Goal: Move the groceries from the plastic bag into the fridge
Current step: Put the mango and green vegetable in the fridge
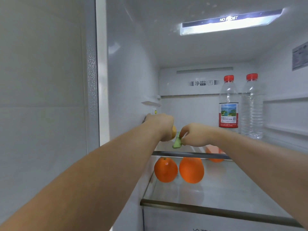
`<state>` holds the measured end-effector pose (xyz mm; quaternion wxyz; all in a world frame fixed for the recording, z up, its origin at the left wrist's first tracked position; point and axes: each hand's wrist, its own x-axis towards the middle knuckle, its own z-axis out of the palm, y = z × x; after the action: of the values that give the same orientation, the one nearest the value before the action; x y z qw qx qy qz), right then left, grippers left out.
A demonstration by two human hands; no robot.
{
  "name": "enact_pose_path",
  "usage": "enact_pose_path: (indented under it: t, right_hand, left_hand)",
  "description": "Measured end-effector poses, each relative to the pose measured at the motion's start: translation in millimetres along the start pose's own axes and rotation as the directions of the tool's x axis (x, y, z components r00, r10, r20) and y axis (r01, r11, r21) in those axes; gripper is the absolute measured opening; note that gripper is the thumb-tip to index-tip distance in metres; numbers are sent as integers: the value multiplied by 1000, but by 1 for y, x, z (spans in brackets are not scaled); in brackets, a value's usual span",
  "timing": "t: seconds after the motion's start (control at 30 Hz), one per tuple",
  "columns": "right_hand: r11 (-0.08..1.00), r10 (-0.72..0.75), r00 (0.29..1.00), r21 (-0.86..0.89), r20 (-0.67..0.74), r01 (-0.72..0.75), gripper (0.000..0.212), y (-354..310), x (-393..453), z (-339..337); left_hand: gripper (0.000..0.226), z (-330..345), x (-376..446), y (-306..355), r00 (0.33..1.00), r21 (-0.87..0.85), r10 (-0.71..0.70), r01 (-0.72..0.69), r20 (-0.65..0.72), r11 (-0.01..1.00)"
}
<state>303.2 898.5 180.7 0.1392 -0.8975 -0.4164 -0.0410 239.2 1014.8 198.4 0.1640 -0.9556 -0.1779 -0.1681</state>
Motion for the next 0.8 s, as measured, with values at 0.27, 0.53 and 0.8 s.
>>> enact_pose_path:
  t: [0.27, 0.53, 0.8]
  right_hand:
    - [997, -62, 998, 34, -28, 63, 38, -9, 0, 1]
    - [996, -49, 994, 63, -103, 55, 45, -8, -5, 3]
    - [999, -24, 984, 27, -179, 30, 44, 13, -28, -6]
  left_hand:
    - [28, -9, -3, 1, 997, 172, -23, 10, 69, 985]
    - [28, -14, -14, 2, 998, 111, -22, 16, 53, 994]
    - [42, -16, -30, 3, 991, -23, 12, -15, -131, 1000]
